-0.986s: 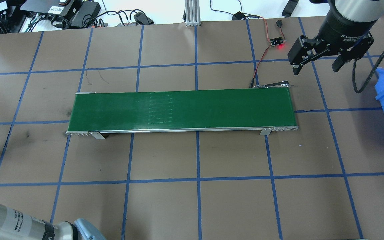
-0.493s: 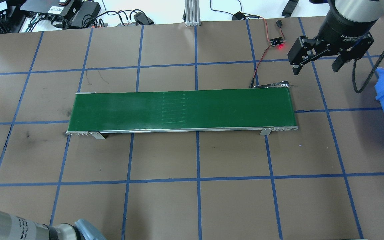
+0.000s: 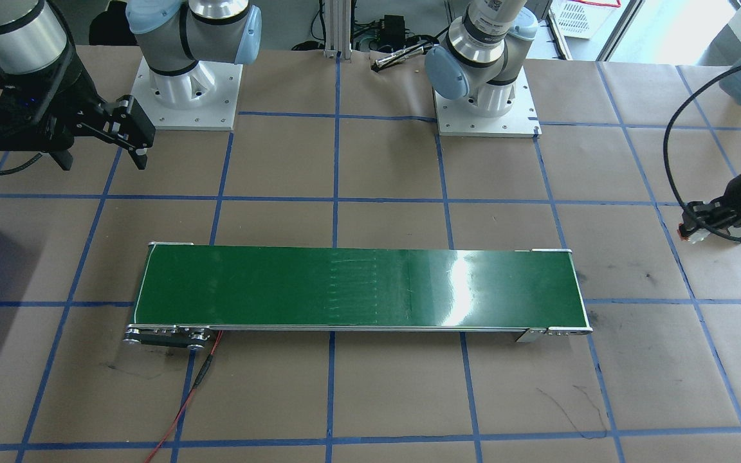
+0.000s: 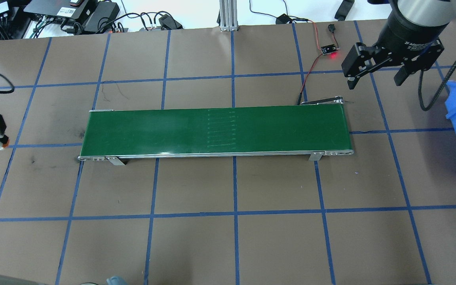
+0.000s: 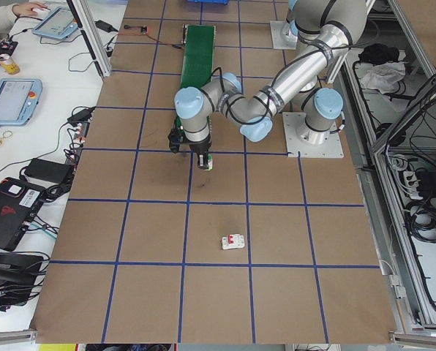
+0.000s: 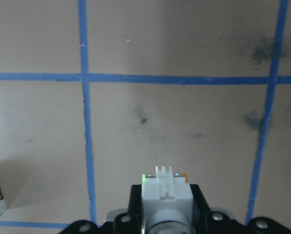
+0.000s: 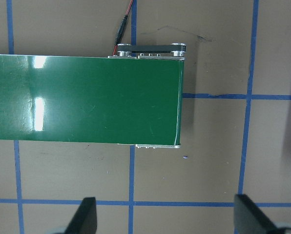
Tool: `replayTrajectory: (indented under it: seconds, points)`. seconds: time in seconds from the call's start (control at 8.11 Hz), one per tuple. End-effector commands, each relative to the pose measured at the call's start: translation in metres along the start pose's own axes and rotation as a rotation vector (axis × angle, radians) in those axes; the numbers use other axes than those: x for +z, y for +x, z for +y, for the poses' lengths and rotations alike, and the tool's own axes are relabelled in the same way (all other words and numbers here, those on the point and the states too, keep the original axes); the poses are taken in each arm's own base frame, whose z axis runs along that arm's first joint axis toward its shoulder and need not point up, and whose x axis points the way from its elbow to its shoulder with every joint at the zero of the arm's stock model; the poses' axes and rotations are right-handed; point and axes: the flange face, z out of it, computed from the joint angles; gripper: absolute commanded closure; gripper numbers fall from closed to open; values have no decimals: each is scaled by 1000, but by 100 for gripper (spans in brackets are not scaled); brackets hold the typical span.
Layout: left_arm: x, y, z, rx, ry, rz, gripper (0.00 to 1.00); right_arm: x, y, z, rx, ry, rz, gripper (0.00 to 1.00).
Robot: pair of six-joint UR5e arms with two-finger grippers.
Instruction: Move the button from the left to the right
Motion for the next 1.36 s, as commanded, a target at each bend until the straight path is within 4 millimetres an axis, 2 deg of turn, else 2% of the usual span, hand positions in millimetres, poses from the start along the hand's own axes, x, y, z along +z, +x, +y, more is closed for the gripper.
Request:
replayTrajectory:
  seconds: [0.0,0.12,0.37,0.49,0.74,0.86,1.11,1.23]
  points:
    - [-5,100,-35,-39,48,87,100,0,0,0,-1,0,0,0]
    - [-1,118,-42,-94,45,108,100,0,0,0,-1,0,0,0]
    - [1,162,-50,-92,41,101,100,1,0,0,-1,-2,0,0]
    - [12,169,-54,-85,19,106,100,1,0,-1,-1,-2,0,0]
    - [49,168,-72,-105,-27,114,100,1,0,-1,-2,0,0,0]
    - [52,174,-76,-100,-8,100,100,1,0,-1,-2,-2,0,0]
    - [50,199,-80,-130,-5,101,100,1,0,-1,-2,0,0,0]
    - [49,200,-79,-125,-3,102,98,1,0,-1,-2,0,0,0]
